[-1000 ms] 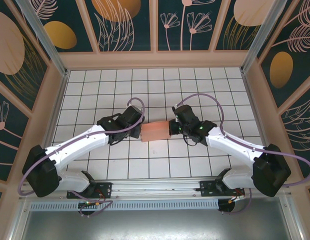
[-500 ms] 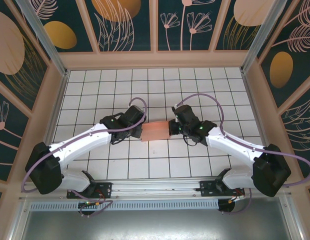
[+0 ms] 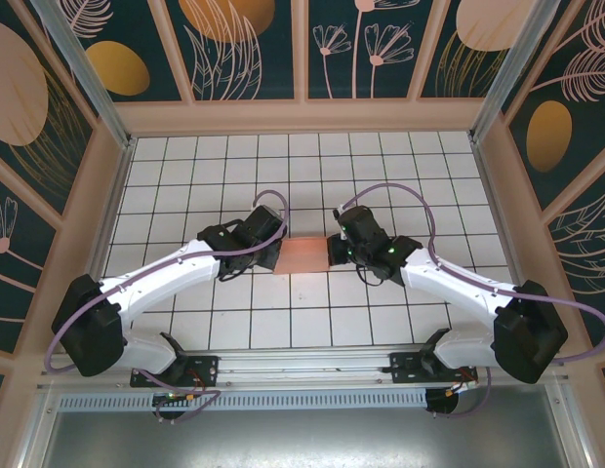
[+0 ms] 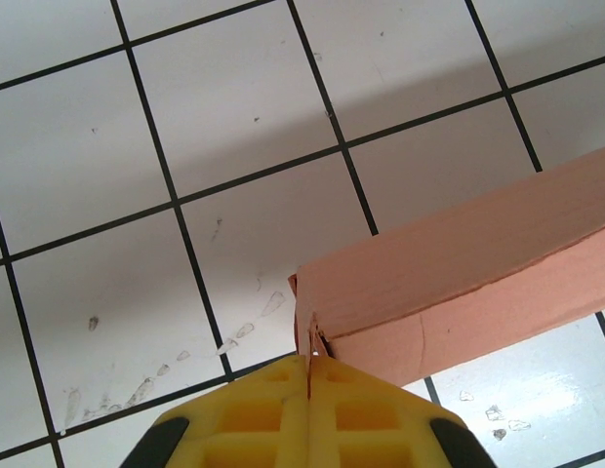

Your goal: Fold the paper box

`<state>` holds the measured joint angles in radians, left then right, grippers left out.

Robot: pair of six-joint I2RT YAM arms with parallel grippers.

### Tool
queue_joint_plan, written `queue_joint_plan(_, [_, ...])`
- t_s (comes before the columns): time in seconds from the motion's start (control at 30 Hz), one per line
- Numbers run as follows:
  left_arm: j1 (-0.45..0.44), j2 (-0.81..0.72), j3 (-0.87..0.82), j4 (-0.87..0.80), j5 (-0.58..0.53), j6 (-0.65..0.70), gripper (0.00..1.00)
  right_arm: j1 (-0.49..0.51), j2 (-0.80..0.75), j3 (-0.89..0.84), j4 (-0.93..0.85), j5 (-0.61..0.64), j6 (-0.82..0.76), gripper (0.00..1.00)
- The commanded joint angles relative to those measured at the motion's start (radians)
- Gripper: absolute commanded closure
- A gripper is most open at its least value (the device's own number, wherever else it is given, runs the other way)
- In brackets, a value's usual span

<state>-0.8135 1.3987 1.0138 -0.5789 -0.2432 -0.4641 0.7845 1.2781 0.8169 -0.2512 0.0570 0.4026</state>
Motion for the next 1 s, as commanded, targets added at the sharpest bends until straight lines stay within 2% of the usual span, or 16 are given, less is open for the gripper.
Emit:
queue_joint_plan(0.0, [0.005,0.006,0.025,0.023,0.013,-0.044,1.0,0.021,-0.002,0.01,-0.03,0.019,0.004,1.0])
queue_joint_plan(0.33, [0.006,-0.035,0.002,0.094,0.145,-0.156,1.0,0.035,0.015,0.009,-0.046,0.079,-0.017,1.0])
queue_joint_plan(0.97, [0.024,-0.066,-0.018,0.131,0.208,-0.273,1.0,0.052,0.045,0.009,-0.054,0.128,-0.061,1.0])
